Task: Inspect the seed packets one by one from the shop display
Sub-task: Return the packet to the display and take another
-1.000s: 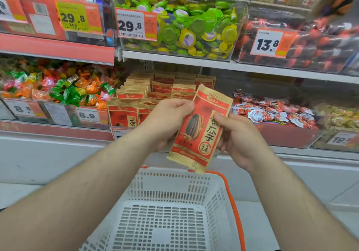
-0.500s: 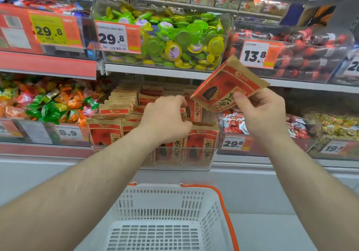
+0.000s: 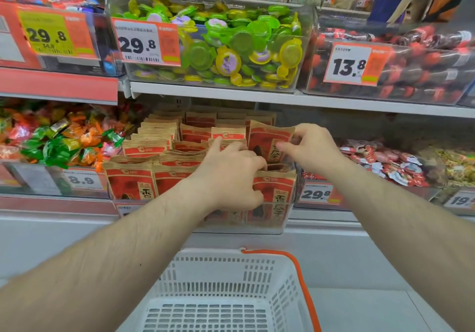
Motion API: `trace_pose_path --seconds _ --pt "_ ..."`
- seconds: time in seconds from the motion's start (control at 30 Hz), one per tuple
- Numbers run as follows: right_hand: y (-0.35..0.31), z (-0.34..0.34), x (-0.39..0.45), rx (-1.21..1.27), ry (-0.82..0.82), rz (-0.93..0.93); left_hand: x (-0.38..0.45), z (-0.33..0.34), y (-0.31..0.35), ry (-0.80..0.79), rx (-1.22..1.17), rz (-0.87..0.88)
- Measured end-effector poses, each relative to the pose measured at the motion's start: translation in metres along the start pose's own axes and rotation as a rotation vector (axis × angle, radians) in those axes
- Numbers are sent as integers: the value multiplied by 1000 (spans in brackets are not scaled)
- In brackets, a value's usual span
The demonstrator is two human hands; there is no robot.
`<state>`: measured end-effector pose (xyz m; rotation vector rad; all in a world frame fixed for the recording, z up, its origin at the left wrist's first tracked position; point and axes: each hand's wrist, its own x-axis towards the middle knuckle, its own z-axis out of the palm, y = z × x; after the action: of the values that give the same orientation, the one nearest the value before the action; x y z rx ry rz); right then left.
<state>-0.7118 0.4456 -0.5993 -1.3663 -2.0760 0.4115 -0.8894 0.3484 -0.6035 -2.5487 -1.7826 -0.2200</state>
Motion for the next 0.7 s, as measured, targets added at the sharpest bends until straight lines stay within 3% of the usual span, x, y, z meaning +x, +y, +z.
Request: trace_pose_path --seconds 0.1,0.4,0.57,0.7 --pt "4 7 20 -134 -65 53 -2 3 2 34 8 -13" --pt "1 25 68 -327 -2 119 -1 15 4 132 16 -44" --pt "5 35 82 -425 -290 184 -1 17 4 145 14 -45" --pt "9 40 80 -266 -429 216 -1 16 4 143 26 -45"
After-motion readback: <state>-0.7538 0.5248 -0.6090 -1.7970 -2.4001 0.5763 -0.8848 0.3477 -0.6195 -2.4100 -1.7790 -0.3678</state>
